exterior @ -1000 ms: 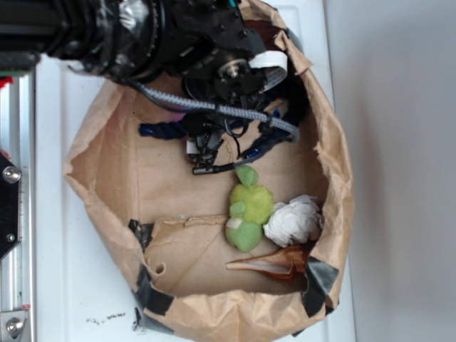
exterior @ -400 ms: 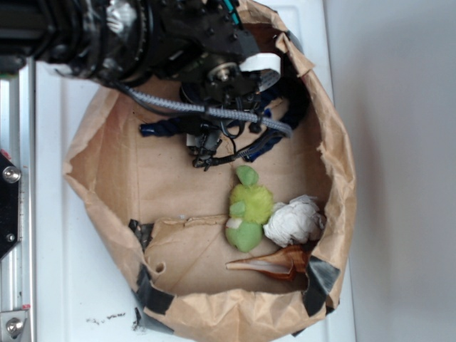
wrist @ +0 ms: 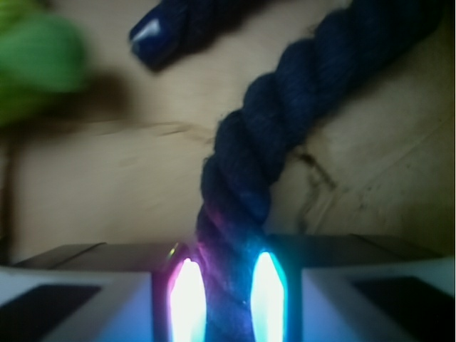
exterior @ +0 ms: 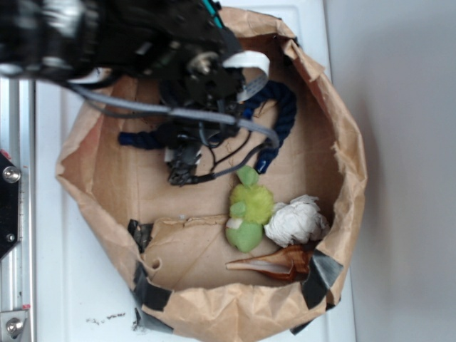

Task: Grab the blue rope.

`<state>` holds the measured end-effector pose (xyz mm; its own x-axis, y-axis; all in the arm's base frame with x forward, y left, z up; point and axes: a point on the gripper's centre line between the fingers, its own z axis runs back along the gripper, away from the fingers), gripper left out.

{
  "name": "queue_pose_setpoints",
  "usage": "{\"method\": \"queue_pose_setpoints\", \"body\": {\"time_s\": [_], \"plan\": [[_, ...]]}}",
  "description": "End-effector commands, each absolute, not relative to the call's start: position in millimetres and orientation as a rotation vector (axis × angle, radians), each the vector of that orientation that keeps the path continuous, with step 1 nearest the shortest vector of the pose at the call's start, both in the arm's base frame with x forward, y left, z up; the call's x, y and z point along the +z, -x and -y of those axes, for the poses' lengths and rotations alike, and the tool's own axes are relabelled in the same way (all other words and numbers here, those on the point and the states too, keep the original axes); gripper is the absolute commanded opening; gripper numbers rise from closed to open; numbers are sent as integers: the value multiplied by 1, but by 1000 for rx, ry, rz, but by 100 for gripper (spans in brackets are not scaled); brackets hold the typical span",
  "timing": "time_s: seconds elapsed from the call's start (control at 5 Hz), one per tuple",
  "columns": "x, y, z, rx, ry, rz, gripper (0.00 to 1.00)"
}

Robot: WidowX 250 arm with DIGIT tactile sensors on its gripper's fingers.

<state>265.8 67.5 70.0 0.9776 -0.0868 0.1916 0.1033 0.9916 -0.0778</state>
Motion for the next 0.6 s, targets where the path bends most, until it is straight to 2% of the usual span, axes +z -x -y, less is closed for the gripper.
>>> {"method": "queue_pose_setpoints", "body": {"time_s": [0.0, 0.2, 0.4], "plan": [[144, -278, -36, -90, 72, 309, 0], [156, -294, -18, -56, 58, 319, 0], [164, -302, -15, -46, 87, 334, 0]]}}
